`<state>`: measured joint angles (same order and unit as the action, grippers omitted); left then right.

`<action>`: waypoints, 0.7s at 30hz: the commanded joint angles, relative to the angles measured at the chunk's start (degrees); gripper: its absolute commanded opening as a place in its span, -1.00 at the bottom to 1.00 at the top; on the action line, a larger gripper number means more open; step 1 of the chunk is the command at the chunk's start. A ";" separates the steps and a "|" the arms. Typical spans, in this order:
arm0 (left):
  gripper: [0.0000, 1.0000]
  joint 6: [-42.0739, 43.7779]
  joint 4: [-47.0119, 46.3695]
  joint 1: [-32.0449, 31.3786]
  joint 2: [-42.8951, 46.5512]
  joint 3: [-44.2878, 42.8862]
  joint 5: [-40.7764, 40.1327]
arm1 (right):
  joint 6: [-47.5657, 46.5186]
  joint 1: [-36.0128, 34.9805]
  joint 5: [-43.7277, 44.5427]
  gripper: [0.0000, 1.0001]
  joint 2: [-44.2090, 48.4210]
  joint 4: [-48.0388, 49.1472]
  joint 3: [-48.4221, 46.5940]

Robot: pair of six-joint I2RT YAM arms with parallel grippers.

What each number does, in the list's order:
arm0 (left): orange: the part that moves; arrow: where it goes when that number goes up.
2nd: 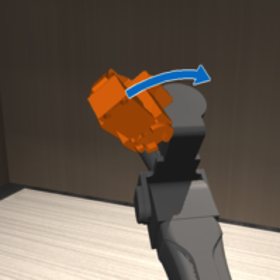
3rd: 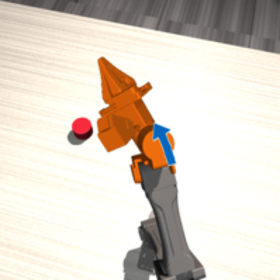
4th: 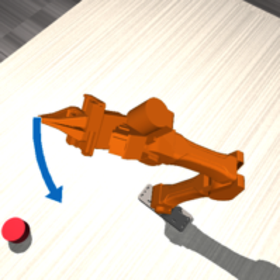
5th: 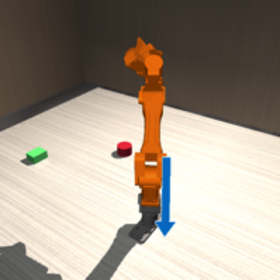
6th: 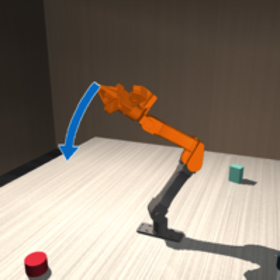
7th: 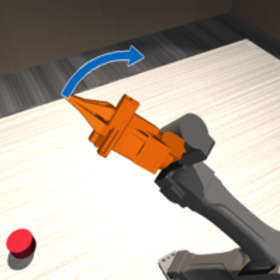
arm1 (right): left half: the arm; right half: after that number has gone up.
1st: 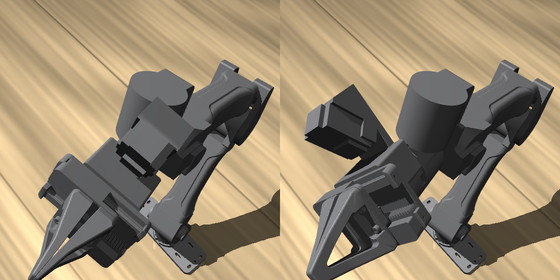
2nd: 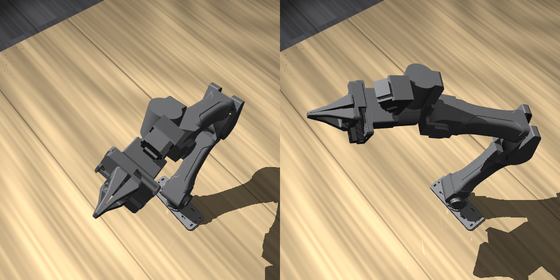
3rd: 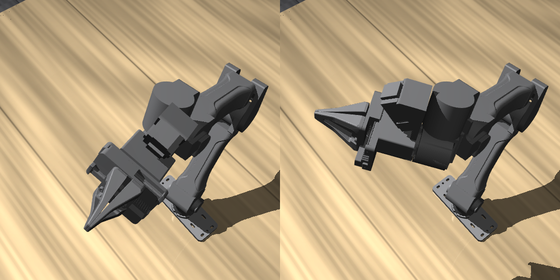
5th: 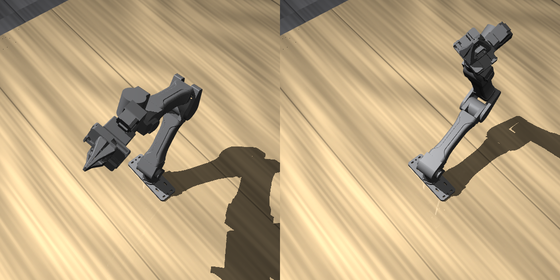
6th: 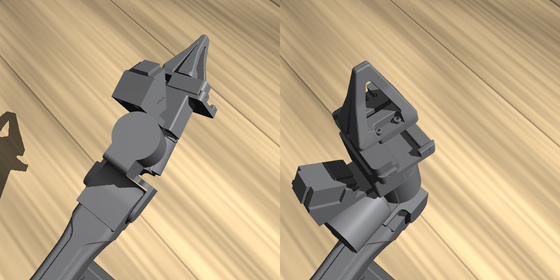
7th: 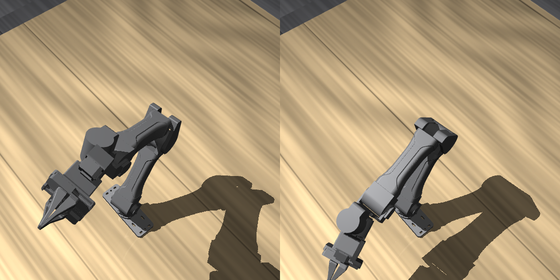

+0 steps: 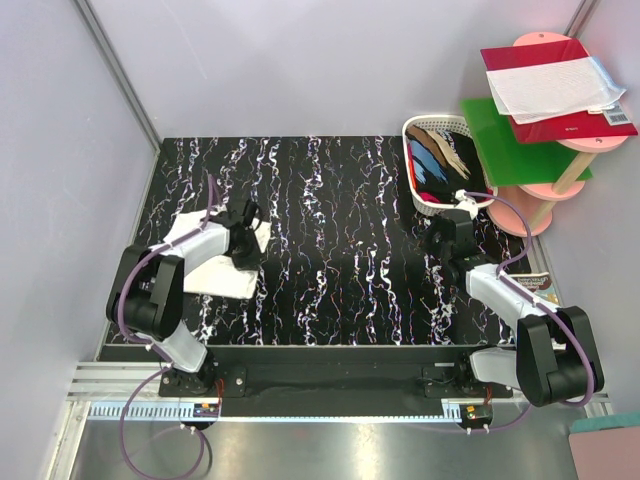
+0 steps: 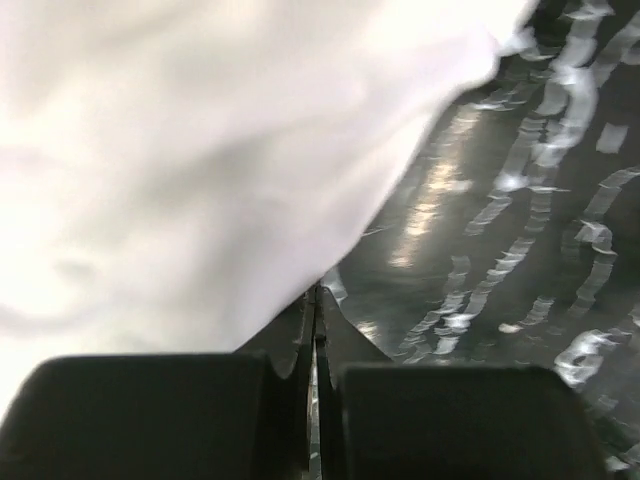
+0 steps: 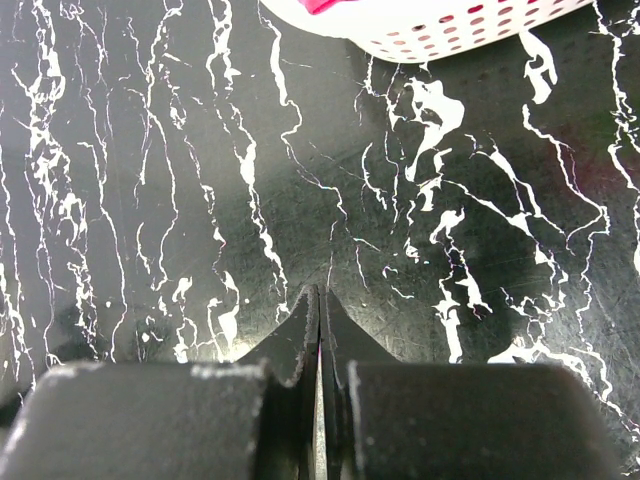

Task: Fold and stack the t-shirts
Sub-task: Neatly place the folded tshirt to the corner

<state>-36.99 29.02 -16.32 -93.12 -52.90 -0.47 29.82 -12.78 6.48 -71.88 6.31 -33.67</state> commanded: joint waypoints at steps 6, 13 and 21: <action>-1.00 2.37 14.67 5.31 2.42 -5.02 -19.12 | 0.85 -1.46 -2.43 -1.00 -0.72 3.45 -1.04; -1.00 4.30 8.60 11.83 -1.97 -5.01 -14.29 | 0.06 -2.08 -3.05 -1.00 -0.90 2.75 -2.27; -1.00 4.64 5.45 11.57 2.24 -3.96 -15.44 | 0.23 -2.43 -2.61 -1.00 -0.19 2.66 -1.31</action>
<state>-33.82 39.09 -4.54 -95.15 -56.86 -14.85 30.06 -14.37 3.97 -72.84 7.42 -33.85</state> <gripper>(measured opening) 0.004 0.010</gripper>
